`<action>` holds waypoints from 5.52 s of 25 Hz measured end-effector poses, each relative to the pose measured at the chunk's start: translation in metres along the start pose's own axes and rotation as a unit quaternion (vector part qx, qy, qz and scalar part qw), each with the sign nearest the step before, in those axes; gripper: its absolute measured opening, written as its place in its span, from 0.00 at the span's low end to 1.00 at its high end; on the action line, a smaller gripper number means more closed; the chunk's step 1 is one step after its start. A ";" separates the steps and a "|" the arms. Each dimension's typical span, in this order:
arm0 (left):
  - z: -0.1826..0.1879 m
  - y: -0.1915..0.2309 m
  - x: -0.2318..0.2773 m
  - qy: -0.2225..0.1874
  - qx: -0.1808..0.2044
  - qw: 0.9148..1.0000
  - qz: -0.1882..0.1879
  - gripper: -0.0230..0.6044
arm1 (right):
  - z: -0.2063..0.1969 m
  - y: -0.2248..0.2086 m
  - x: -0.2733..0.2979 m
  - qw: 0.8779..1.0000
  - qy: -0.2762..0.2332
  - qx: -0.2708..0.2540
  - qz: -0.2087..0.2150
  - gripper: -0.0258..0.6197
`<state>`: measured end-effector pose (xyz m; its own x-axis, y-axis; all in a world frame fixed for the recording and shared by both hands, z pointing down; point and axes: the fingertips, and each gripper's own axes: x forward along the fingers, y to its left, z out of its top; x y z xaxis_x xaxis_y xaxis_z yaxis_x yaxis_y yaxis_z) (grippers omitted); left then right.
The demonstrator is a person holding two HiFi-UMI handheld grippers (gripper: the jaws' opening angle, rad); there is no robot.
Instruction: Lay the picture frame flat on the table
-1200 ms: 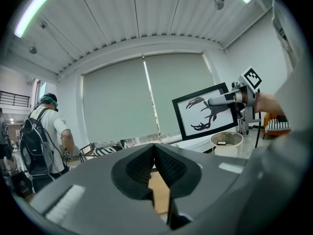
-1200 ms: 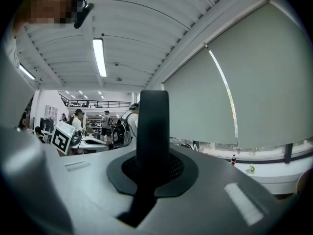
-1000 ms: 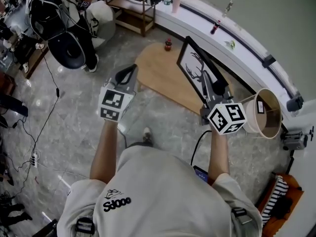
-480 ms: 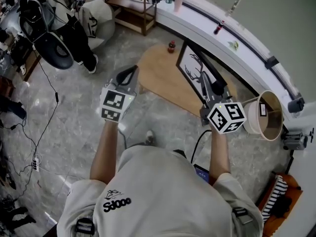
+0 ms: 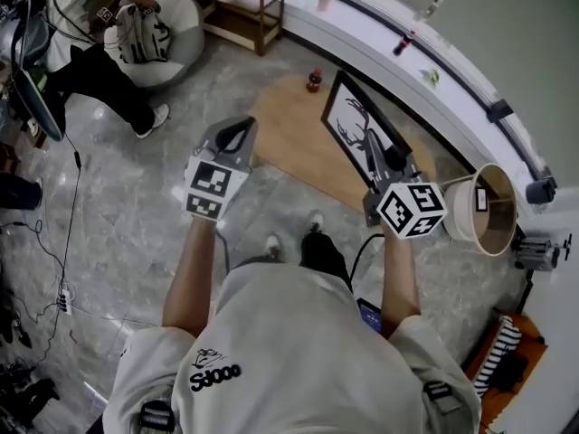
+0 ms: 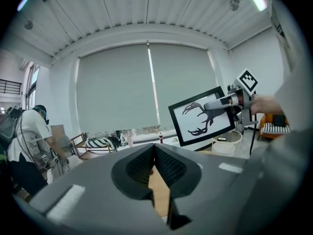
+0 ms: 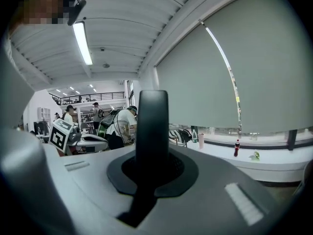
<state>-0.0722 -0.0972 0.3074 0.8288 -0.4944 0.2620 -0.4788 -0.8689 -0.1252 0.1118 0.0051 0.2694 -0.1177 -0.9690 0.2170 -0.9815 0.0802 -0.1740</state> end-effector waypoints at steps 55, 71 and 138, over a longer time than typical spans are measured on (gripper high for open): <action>-0.249 0.075 0.268 0.201 -0.174 0.960 0.086 0.05 | -0.288 -0.190 0.312 0.937 0.286 0.139 0.145 0.06; -0.327 0.040 0.283 0.248 -0.234 0.937 0.076 0.05 | -0.415 -0.200 0.362 0.892 0.369 0.203 0.164 0.06; -0.346 -0.002 0.298 0.267 -0.237 0.933 0.042 0.06 | -0.533 -0.275 0.328 0.835 0.483 0.251 0.084 0.56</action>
<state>0.0753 -0.2350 0.7165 0.5800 -0.3698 0.7259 -0.7151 -0.6579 0.2361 0.2626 -0.2103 0.9005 -0.5524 -0.2946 0.7798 -0.7800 -0.1471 -0.6082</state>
